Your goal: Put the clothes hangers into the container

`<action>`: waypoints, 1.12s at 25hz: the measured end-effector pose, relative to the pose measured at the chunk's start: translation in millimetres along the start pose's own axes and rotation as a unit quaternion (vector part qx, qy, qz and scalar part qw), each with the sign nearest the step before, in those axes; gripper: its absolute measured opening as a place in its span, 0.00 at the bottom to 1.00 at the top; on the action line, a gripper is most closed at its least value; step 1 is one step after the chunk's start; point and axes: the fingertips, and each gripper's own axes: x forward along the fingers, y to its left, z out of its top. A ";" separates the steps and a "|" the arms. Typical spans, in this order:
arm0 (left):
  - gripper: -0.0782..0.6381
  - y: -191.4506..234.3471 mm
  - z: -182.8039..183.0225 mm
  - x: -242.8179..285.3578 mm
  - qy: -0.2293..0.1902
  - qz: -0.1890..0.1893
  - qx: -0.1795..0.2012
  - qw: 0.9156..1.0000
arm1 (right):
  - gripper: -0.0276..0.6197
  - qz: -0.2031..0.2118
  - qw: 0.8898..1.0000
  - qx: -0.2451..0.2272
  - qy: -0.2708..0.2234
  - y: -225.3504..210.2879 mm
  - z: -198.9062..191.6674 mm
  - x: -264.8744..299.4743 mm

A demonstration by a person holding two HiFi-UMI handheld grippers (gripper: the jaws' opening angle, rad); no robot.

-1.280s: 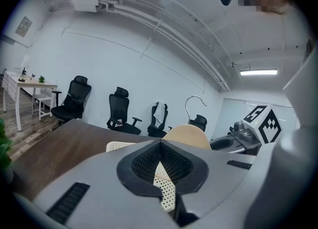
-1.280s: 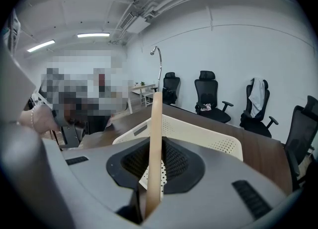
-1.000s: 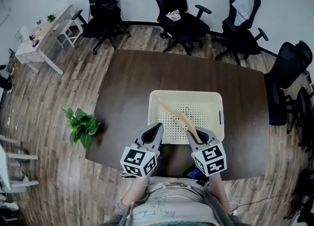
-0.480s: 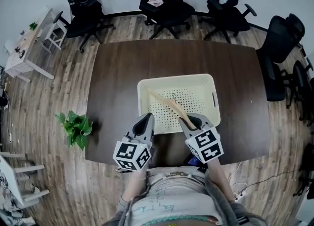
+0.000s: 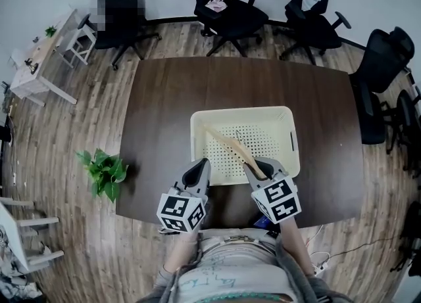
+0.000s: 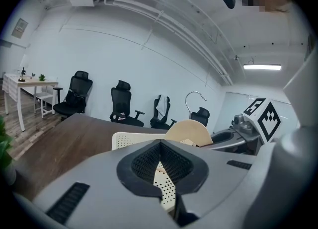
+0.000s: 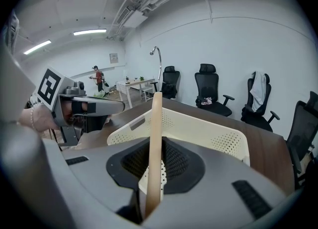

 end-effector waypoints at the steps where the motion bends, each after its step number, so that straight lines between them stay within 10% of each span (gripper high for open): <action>1: 0.12 1.5 -1.6 -0.1 0.002 0.000 -0.001 1.000 | 0.13 -0.001 1.000 -0.002 0.002 0.2 0.1 1.3; 28: 0.12 25.0 -13.5 15.3 0.019 0.002 -0.021 1.000 | 0.13 0.012 0.998 -0.032 0.053 -0.3 3.6 29.9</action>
